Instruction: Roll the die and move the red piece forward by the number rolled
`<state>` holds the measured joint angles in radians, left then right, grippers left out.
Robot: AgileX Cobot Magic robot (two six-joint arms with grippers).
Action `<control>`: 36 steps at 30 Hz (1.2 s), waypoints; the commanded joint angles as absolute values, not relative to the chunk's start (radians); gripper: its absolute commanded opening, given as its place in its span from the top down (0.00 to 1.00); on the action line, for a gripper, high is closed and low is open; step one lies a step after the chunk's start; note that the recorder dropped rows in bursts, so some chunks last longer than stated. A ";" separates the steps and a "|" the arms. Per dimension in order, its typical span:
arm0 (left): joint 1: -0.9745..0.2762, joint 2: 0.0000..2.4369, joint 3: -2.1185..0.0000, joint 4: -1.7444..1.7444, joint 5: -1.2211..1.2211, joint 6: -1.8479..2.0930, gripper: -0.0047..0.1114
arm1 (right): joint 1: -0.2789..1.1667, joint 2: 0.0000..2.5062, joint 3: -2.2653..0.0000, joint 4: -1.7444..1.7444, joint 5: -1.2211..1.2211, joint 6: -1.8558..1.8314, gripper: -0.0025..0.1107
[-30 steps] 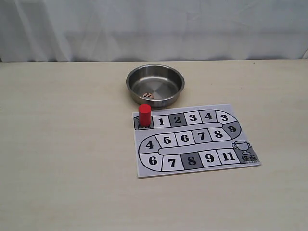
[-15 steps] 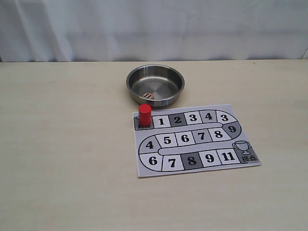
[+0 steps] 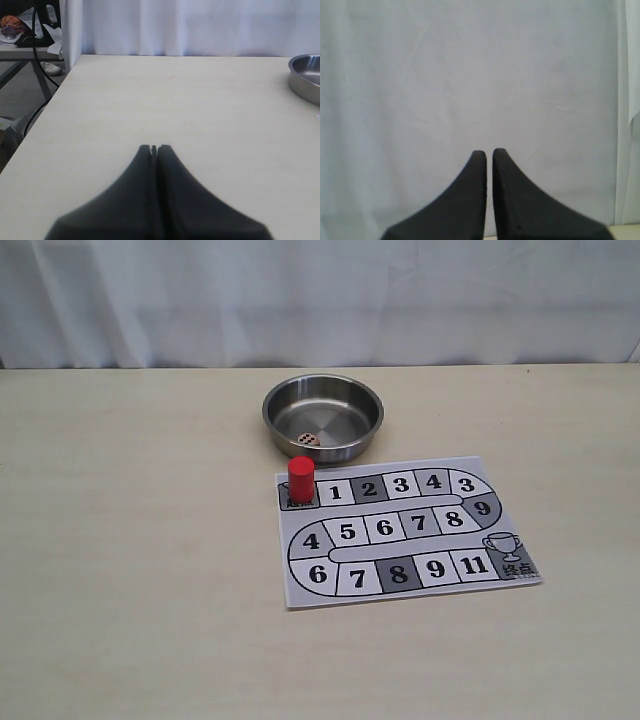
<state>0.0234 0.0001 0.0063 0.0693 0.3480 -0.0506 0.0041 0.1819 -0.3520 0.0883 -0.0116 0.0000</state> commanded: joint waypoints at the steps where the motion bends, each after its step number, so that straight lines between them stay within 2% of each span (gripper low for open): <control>1: 0.024 0.000 0.000 0.069 0.331 -0.057 0.96 | 0.000 0.284 -0.360 0.093 -0.123 -0.015 0.94; 9: 0.024 0.000 0.000 0.069 0.331 -0.057 0.96 | 0.000 0.488 -0.434 0.093 -0.114 -0.014 0.94; 26: 0.024 0.000 0.000 0.069 0.331 -0.057 0.96 | 0.003 0.887 -0.731 0.093 0.283 -0.071 0.94; 31: 0.024 0.000 0.000 0.069 0.331 -0.057 0.96 | 0.003 0.942 -0.774 0.125 0.305 -0.123 0.94; 33: 0.024 0.000 0.000 0.069 0.331 -0.057 0.96 | 0.003 0.963 -0.793 0.134 0.318 -0.126 0.93; 36: 0.024 0.000 0.000 0.069 0.331 -0.057 0.96 | 0.003 1.000 -0.827 0.134 0.349 -0.168 0.84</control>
<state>0.0234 0.0001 0.0063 0.0693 0.3480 -0.0506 0.0041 0.9739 -0.7986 0.1290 0.3243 -0.1286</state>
